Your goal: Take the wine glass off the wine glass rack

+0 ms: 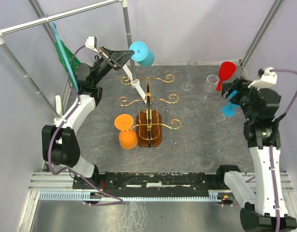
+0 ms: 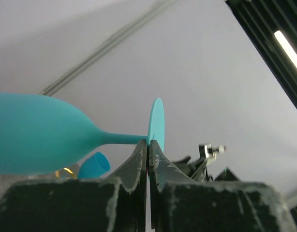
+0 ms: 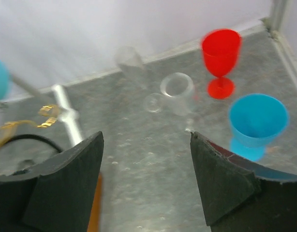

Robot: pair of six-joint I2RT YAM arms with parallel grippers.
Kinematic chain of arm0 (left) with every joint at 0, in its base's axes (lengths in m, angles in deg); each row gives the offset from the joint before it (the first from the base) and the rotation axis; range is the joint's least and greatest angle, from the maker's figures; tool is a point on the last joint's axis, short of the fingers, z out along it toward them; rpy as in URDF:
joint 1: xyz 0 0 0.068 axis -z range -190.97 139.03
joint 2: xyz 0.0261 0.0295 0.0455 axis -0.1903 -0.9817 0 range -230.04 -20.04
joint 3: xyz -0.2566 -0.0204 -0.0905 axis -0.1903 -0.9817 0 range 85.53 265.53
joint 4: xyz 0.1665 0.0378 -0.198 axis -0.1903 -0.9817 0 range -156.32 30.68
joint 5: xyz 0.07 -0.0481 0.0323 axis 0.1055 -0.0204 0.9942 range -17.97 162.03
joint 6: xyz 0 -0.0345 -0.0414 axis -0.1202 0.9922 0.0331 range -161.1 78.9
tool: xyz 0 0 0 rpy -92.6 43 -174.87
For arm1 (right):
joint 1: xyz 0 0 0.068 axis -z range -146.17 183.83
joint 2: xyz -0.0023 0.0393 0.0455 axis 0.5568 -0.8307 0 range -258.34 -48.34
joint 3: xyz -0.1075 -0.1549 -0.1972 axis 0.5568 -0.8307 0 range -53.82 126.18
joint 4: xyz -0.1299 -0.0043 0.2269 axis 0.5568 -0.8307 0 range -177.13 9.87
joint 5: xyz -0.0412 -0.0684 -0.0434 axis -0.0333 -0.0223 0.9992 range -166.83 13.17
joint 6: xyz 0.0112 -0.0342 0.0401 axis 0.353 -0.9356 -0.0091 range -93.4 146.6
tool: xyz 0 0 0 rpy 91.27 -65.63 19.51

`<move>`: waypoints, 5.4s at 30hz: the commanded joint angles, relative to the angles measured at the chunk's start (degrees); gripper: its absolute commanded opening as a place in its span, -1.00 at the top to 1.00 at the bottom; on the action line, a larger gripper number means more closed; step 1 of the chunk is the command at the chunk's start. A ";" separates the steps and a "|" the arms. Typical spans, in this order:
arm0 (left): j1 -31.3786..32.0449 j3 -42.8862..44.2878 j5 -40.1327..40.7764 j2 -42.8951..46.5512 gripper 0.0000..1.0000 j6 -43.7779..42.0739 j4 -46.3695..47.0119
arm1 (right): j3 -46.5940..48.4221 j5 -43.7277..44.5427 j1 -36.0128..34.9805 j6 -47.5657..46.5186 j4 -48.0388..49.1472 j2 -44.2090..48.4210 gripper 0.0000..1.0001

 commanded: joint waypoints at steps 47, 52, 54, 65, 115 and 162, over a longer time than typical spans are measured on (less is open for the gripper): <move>13.99 8.68 -35.69 17.79 0.95 -26.30 -7.03 | 11.30 -22.12 -35.19 94.37 45.12 -34.30 -0.89; 13.99 8.30 -35.59 18.53 0.94 -26.69 -7.59 | 10.21 -21.00 -35.42 95.68 48.27 -34.50 -0.75; 13.97 7.91 -35.37 18.82 0.73 -27.75 -9.09 | 10.37 -20.99 -35.36 95.38 48.80 -34.16 -0.72; 11.96 4.42 -30.14 25.25 -0.25 -45.37 -30.05 | 6.06 -19.13 -34.02 91.36 46.77 -29.35 -0.65; 10.87 -21.28 -25.47 24.38 -0.74 -32.35 -7.24 | 12.82 -14.56 -30.65 75.01 28.97 -21.78 -0.66; 14.32 -24.04 -23.41 33.24 -0.84 -10.44 7.17 | 15.31 30.28 -26.46 7.39 -2.26 -11.13 -0.76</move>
